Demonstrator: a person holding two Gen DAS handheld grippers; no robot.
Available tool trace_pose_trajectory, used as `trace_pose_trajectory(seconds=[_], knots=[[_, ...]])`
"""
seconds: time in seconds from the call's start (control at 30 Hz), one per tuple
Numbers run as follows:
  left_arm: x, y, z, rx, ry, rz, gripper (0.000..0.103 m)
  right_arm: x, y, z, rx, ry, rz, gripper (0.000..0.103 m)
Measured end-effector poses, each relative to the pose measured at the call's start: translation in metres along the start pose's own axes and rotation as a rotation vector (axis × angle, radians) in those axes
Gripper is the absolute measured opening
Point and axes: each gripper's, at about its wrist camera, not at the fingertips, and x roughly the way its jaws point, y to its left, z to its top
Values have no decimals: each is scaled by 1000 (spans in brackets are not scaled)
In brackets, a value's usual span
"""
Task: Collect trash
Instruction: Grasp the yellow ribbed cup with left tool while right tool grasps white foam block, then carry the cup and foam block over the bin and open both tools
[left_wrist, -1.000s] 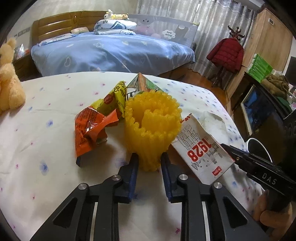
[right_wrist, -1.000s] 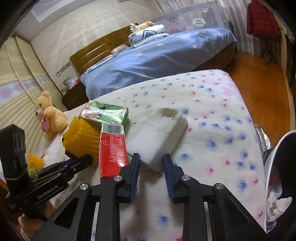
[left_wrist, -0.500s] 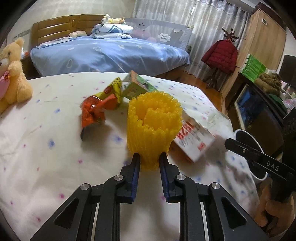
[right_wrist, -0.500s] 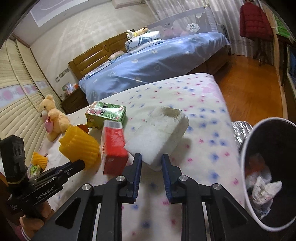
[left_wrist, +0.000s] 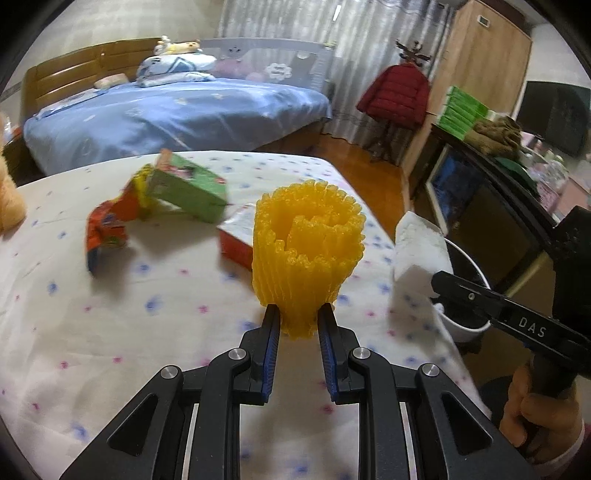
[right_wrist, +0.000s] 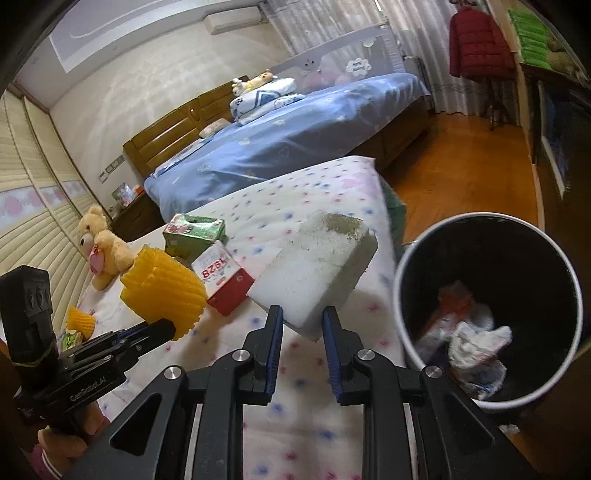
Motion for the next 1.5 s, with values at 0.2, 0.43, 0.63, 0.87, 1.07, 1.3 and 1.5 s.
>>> trace_pose_trajectory(seconds=[0.2, 0.43, 0.63, 0.87, 1.07, 1.3, 1.5], knots=[[8, -19, 2, 41, 17, -37, 20, -18, -20, -4, 22, -17, -27, 22], [21, -38, 4, 77, 35, -68, 20, -34, -44, -9, 56, -30, -64, 22], [35, -57, 7, 109, 51, -92, 20, -44, -61, -13, 78, -33, -92, 22], [56, -75, 15, 133, 77, -115, 20, -53, -80, -14, 105, -40, -120, 22], [70, -91, 22, 157, 92, -130, 20, -59, -97, -16, 129, -44, -143, 22], [86, -108, 28, 185, 106, -140, 20, -62, -109, -15, 148, -49, -157, 22], [101, -121, 33, 208, 112, -139, 20, -65, -118, -14, 163, -54, -167, 22]])
